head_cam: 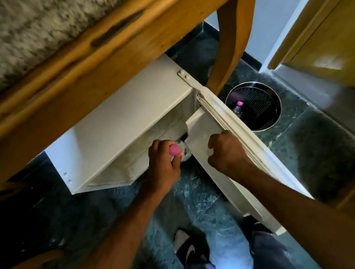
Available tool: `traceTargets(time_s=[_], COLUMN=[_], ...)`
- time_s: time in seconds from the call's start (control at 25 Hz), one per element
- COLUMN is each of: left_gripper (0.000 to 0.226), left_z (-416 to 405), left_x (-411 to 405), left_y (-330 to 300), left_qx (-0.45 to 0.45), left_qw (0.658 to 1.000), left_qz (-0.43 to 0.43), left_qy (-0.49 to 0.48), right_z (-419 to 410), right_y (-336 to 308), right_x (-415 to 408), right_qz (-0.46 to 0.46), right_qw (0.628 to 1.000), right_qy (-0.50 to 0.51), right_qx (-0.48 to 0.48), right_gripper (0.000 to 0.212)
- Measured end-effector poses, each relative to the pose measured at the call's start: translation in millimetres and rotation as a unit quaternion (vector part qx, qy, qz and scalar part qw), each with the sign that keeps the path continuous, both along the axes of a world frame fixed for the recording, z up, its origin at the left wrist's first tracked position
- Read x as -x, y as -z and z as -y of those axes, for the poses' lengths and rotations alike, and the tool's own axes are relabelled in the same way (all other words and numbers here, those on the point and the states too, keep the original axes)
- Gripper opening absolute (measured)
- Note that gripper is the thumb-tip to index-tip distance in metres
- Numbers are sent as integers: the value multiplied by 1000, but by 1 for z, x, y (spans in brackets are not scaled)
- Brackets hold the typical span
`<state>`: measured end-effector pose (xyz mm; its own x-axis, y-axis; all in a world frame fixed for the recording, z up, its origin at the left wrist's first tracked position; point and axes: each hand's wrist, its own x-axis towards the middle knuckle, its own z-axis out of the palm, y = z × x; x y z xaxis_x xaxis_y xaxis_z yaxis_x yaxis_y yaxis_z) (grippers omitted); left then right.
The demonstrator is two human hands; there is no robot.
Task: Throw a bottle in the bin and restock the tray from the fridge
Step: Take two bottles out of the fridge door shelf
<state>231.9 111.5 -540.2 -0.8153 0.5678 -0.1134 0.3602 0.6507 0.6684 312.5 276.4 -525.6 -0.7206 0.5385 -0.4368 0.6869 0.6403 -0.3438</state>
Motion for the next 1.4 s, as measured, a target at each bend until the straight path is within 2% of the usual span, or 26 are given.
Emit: traceTargets(time_s=[0.08, 0.16, 0.24, 0.36, 0.44, 0.56, 0.68, 0.8, 1.0, 1.4], left_gripper=[29, 28, 27, 26, 24, 20, 19, 18, 23, 18], left_z=[9, 14, 15, 12, 5, -2, 1, 17, 59, 112], left_x=[-18, -35, -49, -65, -72, -77, -78, -77, -63, -32], left_y=[-31, -62, -94, -122, -131, -130, -121, -123, -151, -224], left_qx=[-39, -60, -65, -36, -19, 1, 2, -5, 26, 49], left_qw=[997, 992, 987, 983, 982, 980, 976, 970, 958, 943], left_qz=[-13, -26, -1, 13, 6, 8, 15, 35, 34, -86], left_qy=[-58, -106, -148, -177, -187, -201, -217, -240, -283, -319], right_z=[-14, -32, -51, -71, -83, -100, -108, -106, -75, 37], right_y=[-61, -122, -176, -213, -203, -152, -84, -44, -32, -20], right_x=[-11, -18, -25, -30, -26, -14, -18, -32, -25, 46], right_qz=[-51, -59, -67, -128, -63, 95, 156, 200, 214, 93], right_qw=[999, 998, 996, 979, 962, 927, 869, 845, 862, 896], right_qy=[3, -13, -48, -113, -186, -306, -429, -466, -451, -428], right_qx=[11, 5, -16, -112, -189, -193, -190, -170, -94, -66], right_gripper=[34, 34, 34, 24, 25, 45, 57, 68, 78, 57])
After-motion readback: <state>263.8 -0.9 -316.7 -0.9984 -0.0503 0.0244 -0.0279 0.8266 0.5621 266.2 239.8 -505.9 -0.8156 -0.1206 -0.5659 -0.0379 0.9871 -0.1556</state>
